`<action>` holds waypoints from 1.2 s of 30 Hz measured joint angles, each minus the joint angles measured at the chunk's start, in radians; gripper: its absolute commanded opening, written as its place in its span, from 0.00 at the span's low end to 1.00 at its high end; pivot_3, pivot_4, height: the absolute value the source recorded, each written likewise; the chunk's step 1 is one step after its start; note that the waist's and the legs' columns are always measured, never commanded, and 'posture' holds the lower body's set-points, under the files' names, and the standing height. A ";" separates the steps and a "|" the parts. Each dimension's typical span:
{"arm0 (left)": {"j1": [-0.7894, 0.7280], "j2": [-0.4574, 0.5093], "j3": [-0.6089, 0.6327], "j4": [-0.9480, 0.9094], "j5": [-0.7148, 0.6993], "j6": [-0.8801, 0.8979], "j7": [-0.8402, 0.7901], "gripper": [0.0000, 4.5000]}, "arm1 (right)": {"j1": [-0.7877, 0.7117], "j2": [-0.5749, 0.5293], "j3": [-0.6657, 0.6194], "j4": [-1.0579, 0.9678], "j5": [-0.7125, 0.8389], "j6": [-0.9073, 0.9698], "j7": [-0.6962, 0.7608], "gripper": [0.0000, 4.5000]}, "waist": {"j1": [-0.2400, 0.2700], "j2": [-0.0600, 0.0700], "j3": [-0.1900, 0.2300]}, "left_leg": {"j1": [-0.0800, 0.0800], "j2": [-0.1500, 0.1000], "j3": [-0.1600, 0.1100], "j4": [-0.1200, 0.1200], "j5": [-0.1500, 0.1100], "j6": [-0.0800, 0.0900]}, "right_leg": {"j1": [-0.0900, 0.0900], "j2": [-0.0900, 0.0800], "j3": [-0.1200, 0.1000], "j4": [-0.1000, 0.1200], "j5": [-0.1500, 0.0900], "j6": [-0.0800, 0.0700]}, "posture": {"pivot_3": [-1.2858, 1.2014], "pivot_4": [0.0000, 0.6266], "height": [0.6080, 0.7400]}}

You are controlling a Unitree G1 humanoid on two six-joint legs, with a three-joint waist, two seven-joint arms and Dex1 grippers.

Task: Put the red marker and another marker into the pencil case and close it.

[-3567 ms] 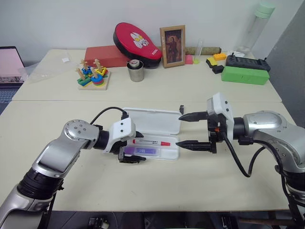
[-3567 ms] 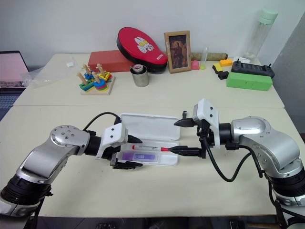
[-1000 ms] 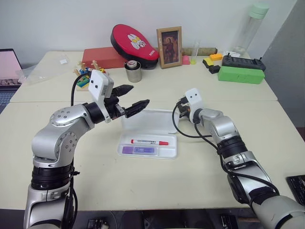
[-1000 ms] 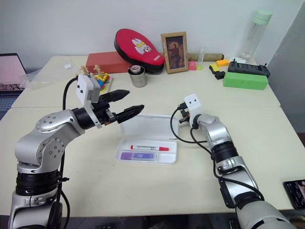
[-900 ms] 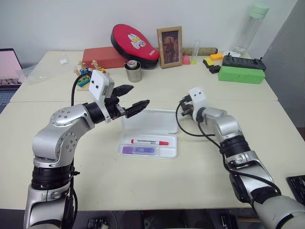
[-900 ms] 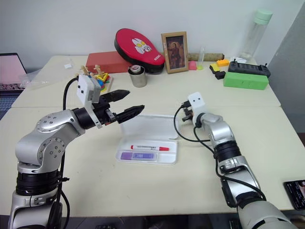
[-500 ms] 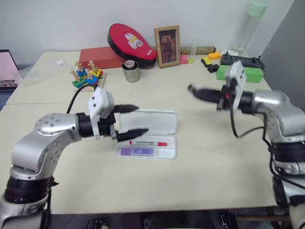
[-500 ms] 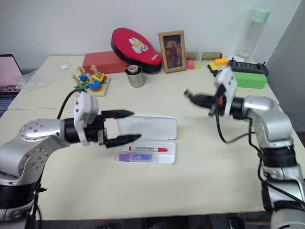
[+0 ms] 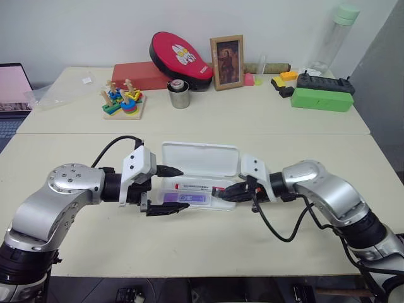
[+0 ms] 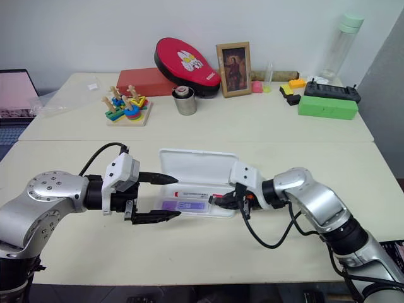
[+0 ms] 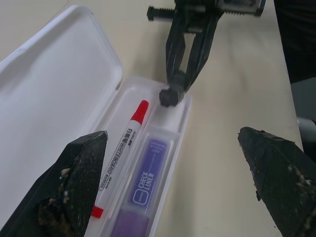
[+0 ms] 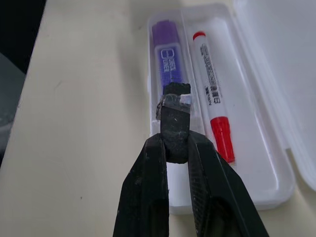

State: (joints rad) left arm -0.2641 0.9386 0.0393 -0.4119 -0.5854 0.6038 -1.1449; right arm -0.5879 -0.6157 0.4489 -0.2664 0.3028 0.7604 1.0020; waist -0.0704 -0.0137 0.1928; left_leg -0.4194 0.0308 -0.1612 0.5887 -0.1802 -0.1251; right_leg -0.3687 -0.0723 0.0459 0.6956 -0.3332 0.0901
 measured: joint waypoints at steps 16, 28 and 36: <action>0.016 0.000 0.000 -0.012 0.001 0.002 0.035 1.00 | 0.000 0.006 0.032 0.051 -0.047 -0.042 0.033 0.62 | 0.007 0.000 0.000 | 0.000 0.000 0.000 0.000 0.000 0.000 | 0.000 0.000 0.000 0.000 0.000 0.000 | 0.52 0.24 1.00; 0.024 -0.096 0.080 -0.020 -0.010 0.045 0.219 1.00 | -0.132 0.071 -0.194 0.083 0.125 -0.040 0.089 0.99 | 0.007 0.000 0.000 | 0.000 0.000 0.000 0.000 0.000 0.000 | 0.000 0.000 0.000 0.000 0.000 0.000 | 0.52 0.24 1.00; 0.076 -0.186 0.278 -0.060 -0.081 0.102 0.419 1.00 | -0.459 0.250 -0.262 0.523 0.045 -0.068 -0.098 0.79 | -0.010 0.000 0.000 | 0.001 0.000 -0.001 0.000 0.000 0.000 | 0.000 0.000 -0.001 0.001 0.000 0.000 | 0.52 0.24 1.00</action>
State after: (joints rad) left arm -0.1876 0.7529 0.3169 -0.4717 -0.6667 0.7060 -0.7263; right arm -1.0470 -0.3655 0.1868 0.2568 0.3475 0.6922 0.9035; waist -0.0800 -0.0141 0.1927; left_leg -0.4184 0.0310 -0.1618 0.5883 -0.1801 -0.1252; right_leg -0.3686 -0.0722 0.0454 0.6970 -0.3330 0.0898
